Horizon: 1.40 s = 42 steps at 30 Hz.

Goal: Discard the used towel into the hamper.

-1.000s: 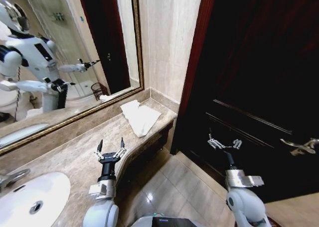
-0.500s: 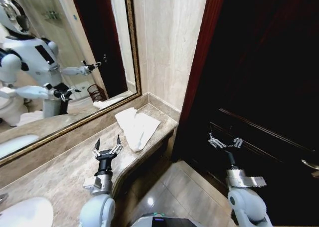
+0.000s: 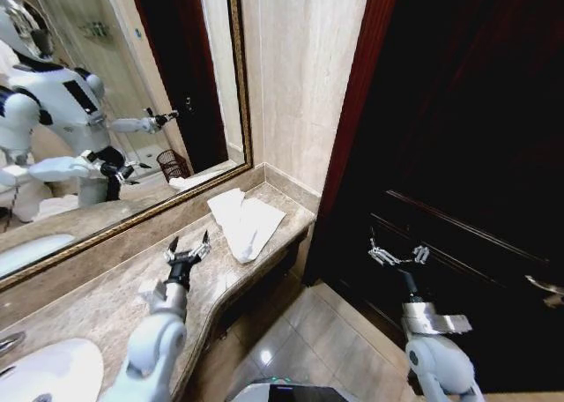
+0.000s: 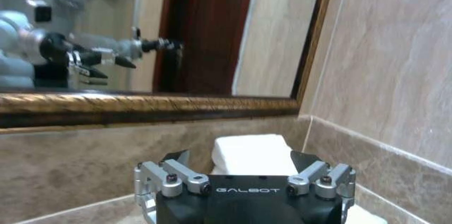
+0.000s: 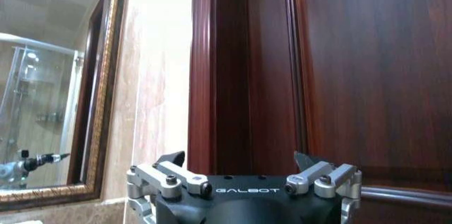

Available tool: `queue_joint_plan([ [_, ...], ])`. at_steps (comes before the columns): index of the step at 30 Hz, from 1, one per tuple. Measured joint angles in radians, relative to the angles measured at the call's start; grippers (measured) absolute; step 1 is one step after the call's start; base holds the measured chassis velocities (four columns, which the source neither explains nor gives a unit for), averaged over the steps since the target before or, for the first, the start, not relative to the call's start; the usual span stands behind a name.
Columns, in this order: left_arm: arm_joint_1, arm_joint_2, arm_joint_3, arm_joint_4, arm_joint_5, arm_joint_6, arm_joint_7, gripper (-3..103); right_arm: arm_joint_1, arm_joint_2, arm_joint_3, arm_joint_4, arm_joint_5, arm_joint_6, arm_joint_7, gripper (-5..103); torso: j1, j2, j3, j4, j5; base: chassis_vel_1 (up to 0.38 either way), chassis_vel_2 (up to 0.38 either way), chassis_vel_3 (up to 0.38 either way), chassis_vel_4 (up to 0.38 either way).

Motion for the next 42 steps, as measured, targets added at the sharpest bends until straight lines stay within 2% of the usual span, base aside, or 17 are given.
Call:
queue_joint_plan([
  [3, -0.092, 0.074, 0.042, 0.073, -0.08, 0.05, -0.026, 97, -0.003, 0.005, 0.005, -0.012, -0.011, 0.004, 0.001, 100, 0.0, 0.0, 0.0, 0.0002, -0.0001, 0.0, 0.0, 0.0, 0.0],
  [4, -0.092, 0.074, 0.042, 0.073, -0.08, 0.05, -0.026, 97, -0.003, 0.005, 0.005, -0.012, -0.011, 0.004, 0.001, 100, 0.0, 0.0, 0.0, 0.0002, -0.0001, 0.0, 0.0, 0.0, 0.0],
  [7, -0.176, 0.129, 0.085, 0.131, -0.15, 0.097, -0.056, 97, 0.0, 0.013, 0.006, -0.022, -0.021, 0.005, 0.003, 100, 0.0, 0.0, 0.0, 0.0, -0.0002, 0.0, 0.0, 0.0, 0.0],
  [12, -0.249, 0.169, 0.124, 0.173, -0.196, 0.131, -0.076, 97, 0.007, 0.022, 0.006, -0.03, -0.028, 0.005, 0.004, 100, 0.0, 0.0, 0.0, 0.0001, -0.0001, 0.0, 0.0, 0.0, 0.0],
  [15, -0.329, 0.227, 0.183, 0.219, -0.242, 0.163, -0.095, 97, 0.02, 0.032, 0.004, -0.044, -0.033, 0.005, 0.005, 100, 0.0, 0.0, 0.0, 0.0, 0.0, 0.0, 0.0, 0.0, 0.0],
  [19, -0.396, 0.261, 0.237, 0.263, -0.294, 0.18, -0.12, 97, 0.03, 0.041, 0.001, -0.051, -0.037, 0.006, 0.005, 100, 0.0, 0.0, 0.0, 0.0001, 0.0, 0.0, 0.0, 0.0, 0.0],
  [27, -0.48, 0.269, 0.314, 0.328, -0.318, 0.186, -0.142, 97, 0.041, 0.049, -0.002, -0.058, -0.044, 0.006, 0.005, 100, 0.0, 0.0, 0.0, 0.0003, 0.0, 0.0, 0.0, 0.0, 0.0],
  [34, -0.574, 0.228, 0.398, 0.448, -0.327, 0.206, -0.155, 97, 0.029, 0.056, 0.004, -0.054, -0.048, 0.008, 0.006, 100, 0.0, 0.0, 0.0, 0.0, 0.0, 0.0, 0.0, 0.0, 0.0],
  [37, -0.586, 0.219, 0.413, 0.464, -0.323, 0.207, -0.144, 92, 0.026, 0.058, 0.007, -0.054, -0.049, 0.011, 0.005, 100, 0.0, 0.0, 0.0, 0.0, 0.0, 0.0, 0.0, 0.0, 0.0],
  [40, -0.608, 0.203, 0.435, 0.483, -0.323, 0.224, -0.152, 76, 0.021, 0.064, 0.01, -0.054, -0.051, 0.018, 0.005, 100, 0.0, 0.0, 0.0, 0.0, 0.0001, 0.0, 0.0, 0.0, 0.0],
  [42, -0.612, 0.203, 0.44, 0.488, -0.322, 0.226, -0.154, 76, 0.02, 0.066, 0.01, -0.055, -0.052, 0.02, 0.005, 100, 0.0, 0.0, 0.0, 0.0, 0.0001, 0.0, 0.0, 0.0, 0.0],
])
